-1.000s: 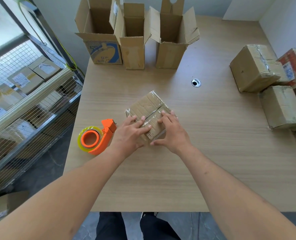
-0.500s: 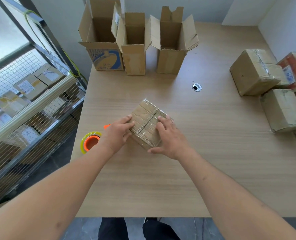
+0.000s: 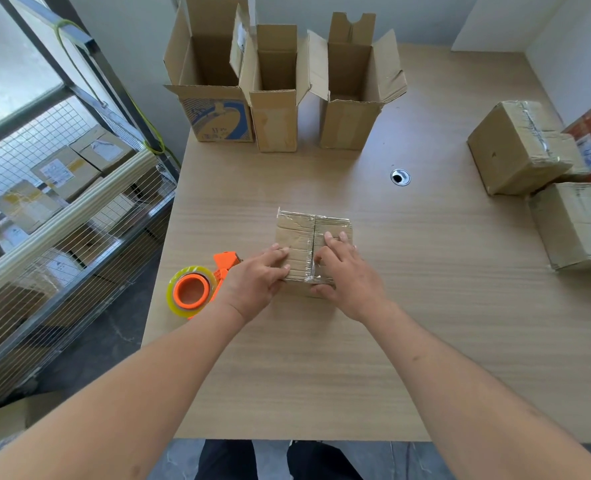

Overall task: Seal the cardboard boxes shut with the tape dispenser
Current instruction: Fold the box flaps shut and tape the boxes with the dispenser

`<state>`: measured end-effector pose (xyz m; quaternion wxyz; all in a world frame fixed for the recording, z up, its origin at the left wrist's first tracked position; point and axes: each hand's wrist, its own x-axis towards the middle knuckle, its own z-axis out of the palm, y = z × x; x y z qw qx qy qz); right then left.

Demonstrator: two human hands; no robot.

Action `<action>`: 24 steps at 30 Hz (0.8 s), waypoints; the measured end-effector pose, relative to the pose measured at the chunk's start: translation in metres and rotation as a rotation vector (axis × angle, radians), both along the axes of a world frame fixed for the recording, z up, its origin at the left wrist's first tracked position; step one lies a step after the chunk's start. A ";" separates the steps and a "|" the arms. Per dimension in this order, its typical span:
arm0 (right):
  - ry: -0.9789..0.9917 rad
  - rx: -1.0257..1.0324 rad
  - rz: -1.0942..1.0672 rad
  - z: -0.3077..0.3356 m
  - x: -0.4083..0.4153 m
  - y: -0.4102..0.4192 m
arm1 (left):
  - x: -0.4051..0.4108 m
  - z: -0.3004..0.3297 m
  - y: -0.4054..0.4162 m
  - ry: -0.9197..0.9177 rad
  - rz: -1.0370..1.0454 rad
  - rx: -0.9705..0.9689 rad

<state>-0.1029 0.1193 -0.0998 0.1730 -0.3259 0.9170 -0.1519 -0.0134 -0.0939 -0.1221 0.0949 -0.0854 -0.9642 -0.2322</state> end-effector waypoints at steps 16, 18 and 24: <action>-0.069 0.041 -0.009 -0.007 0.003 -0.008 | 0.008 -0.009 0.007 -0.023 0.028 0.114; -0.044 0.058 0.014 -0.008 0.001 -0.006 | 0.008 -0.005 0.002 -0.026 0.010 0.126; -0.006 0.113 -0.005 -0.007 0.008 -0.012 | -0.006 0.013 -0.008 -0.036 0.070 0.184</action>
